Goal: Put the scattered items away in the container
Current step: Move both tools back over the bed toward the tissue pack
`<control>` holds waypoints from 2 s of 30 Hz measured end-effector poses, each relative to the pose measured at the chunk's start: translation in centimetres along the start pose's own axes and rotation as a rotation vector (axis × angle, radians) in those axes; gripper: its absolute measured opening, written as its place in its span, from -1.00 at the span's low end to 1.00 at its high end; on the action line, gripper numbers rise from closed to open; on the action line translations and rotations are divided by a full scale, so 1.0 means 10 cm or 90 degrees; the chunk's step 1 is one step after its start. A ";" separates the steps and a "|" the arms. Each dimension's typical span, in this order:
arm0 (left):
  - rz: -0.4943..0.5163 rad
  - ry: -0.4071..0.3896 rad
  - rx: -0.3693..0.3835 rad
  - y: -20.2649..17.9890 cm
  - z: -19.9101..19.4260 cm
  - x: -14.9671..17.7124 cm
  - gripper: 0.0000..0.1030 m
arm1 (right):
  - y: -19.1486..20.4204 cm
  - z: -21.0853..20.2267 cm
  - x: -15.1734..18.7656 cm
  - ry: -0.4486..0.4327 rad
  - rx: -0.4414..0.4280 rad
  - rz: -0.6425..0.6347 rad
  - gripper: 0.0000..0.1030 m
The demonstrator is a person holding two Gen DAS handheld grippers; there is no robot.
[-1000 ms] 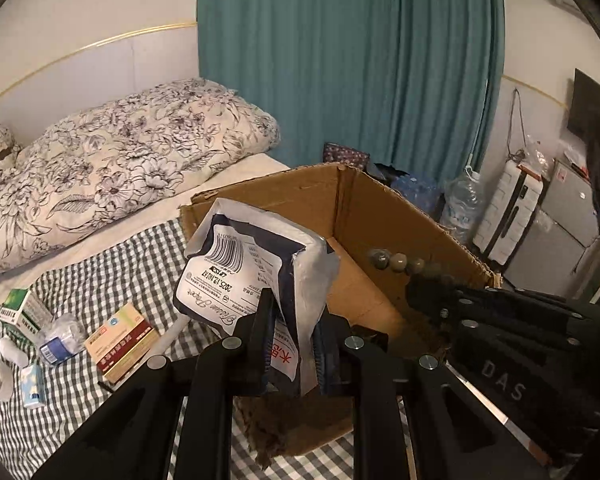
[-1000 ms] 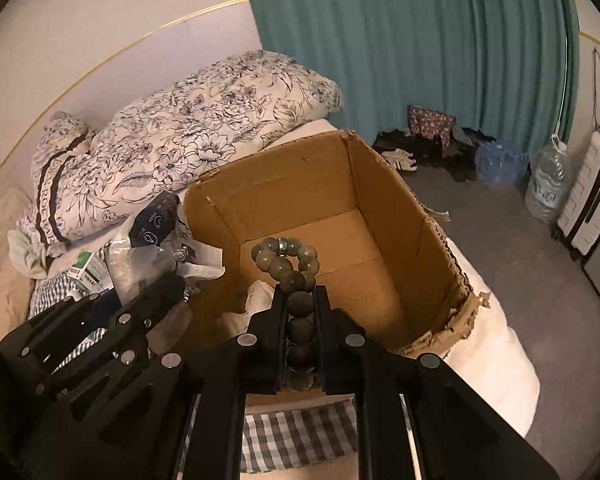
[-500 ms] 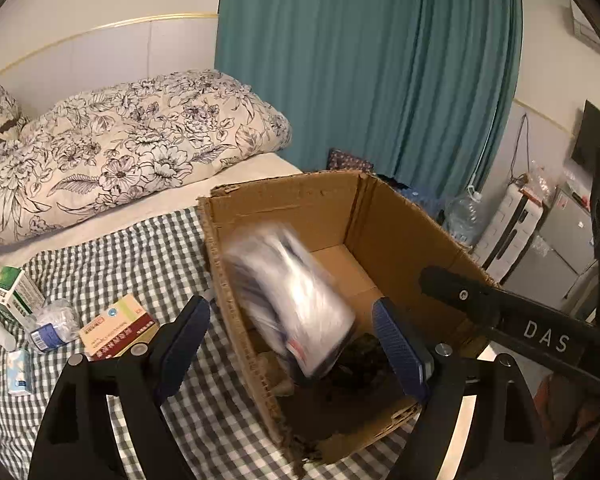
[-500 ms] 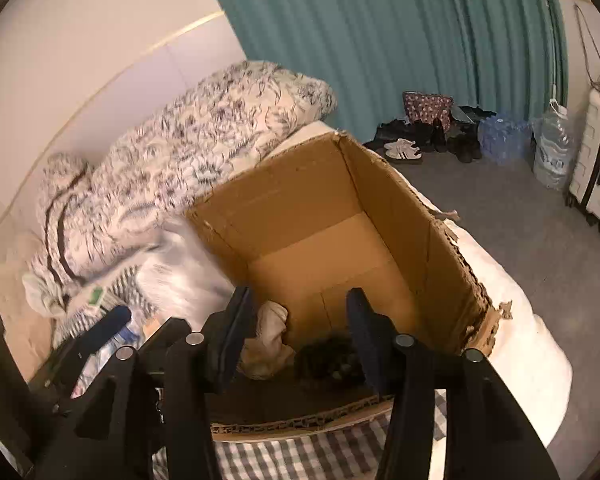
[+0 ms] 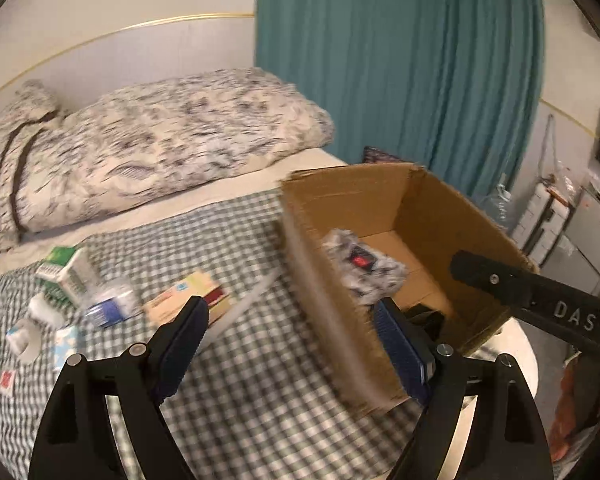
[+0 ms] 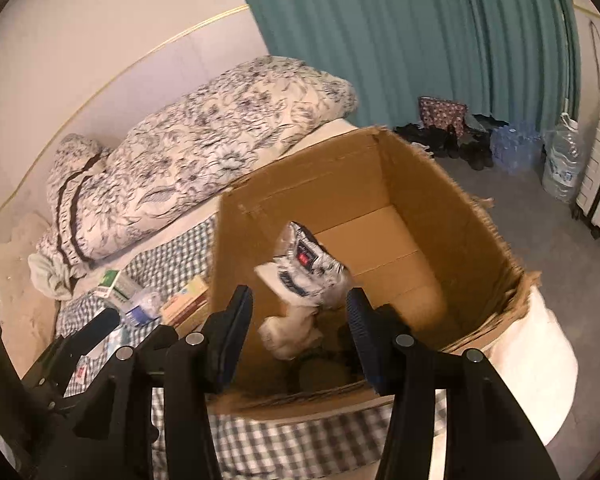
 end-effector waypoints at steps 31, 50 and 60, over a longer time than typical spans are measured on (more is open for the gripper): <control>-0.157 -0.004 -0.199 2.45 -1.35 1.26 0.72 | 2.24 -0.02 1.51 0.074 -0.098 -0.171 -0.04; -0.240 0.032 -0.280 3.57 -1.53 1.99 0.72 | 2.72 0.35 1.97 0.089 -0.099 -0.193 -0.04; -0.267 0.075 -0.279 3.94 -1.08 2.18 0.72 | 3.04 0.85 2.19 0.139 -0.110 -0.222 -0.04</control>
Point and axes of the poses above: each gripper's, at about its wrist camera, not at the fingertips, and z roughly the way its jaws point, y to its left, x to its underside, the point moved 8 cm from there along z, roughly the way its jaws point, and after that the axes turned 3 degrees about z, right-handed, at the moved point
